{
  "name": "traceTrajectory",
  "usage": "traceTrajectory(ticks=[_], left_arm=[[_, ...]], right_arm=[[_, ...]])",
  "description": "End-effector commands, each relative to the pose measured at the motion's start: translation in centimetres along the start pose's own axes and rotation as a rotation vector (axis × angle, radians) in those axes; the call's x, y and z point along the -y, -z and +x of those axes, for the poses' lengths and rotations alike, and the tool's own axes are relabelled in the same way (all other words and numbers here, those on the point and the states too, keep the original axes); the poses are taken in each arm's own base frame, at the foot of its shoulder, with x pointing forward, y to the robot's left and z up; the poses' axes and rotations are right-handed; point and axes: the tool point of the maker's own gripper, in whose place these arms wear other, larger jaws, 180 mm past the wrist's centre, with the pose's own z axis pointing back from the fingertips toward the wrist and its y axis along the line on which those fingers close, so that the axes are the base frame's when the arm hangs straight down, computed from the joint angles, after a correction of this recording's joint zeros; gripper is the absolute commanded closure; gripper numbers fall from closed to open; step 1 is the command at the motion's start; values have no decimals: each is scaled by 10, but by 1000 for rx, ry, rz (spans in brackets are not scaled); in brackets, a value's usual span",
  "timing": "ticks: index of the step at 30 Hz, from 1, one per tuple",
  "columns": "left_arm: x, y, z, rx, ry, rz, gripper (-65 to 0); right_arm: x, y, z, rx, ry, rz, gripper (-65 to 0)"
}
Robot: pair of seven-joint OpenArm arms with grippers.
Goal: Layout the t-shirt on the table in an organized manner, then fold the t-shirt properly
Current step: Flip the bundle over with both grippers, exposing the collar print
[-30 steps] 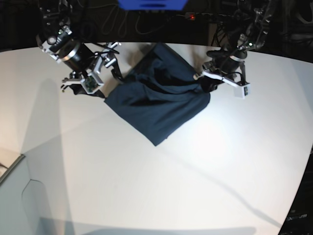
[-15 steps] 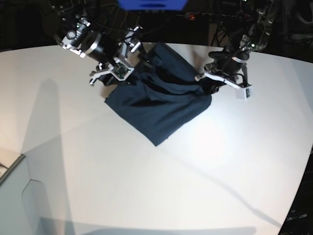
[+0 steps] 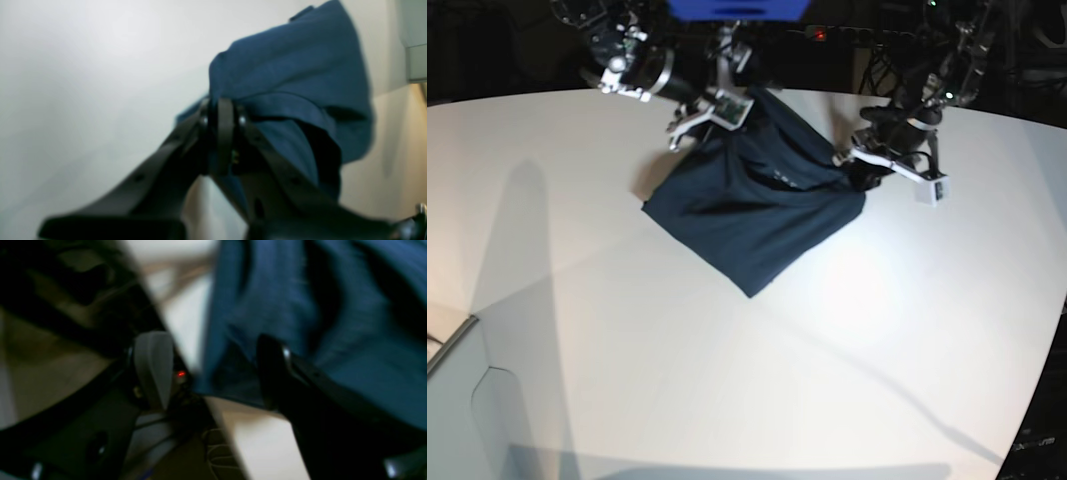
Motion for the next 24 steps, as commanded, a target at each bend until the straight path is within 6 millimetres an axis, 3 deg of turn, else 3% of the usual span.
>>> traceTrajectory(ticks=[1, 6, 11, 16, 19, 24], left_arm=[[1, -1, 15, 43, -1, -7, -1], [-4, -3, 17, 41, 16, 0, -3], [-3, -3, 12, 32, 12, -1, -104], [-2, -8, 4, 16, 3, -1, -304], [2, -12, 3, 18, 3, -13, -413], [13, -25, 0, 19, 1, -41, -498]], right_arm=[[-10, 0, 13, 47, -14, 39, -399], [-32, 4, 12, 35, -65, 118, -399], [-27, 0, 6, 20, -75, 113, -399], [12, -11, 4, 20, -49, 2, -399], [40, -19, 16, 48, -58, -74, -399], [81, -35, 30, 77, -76, -185, -399]])
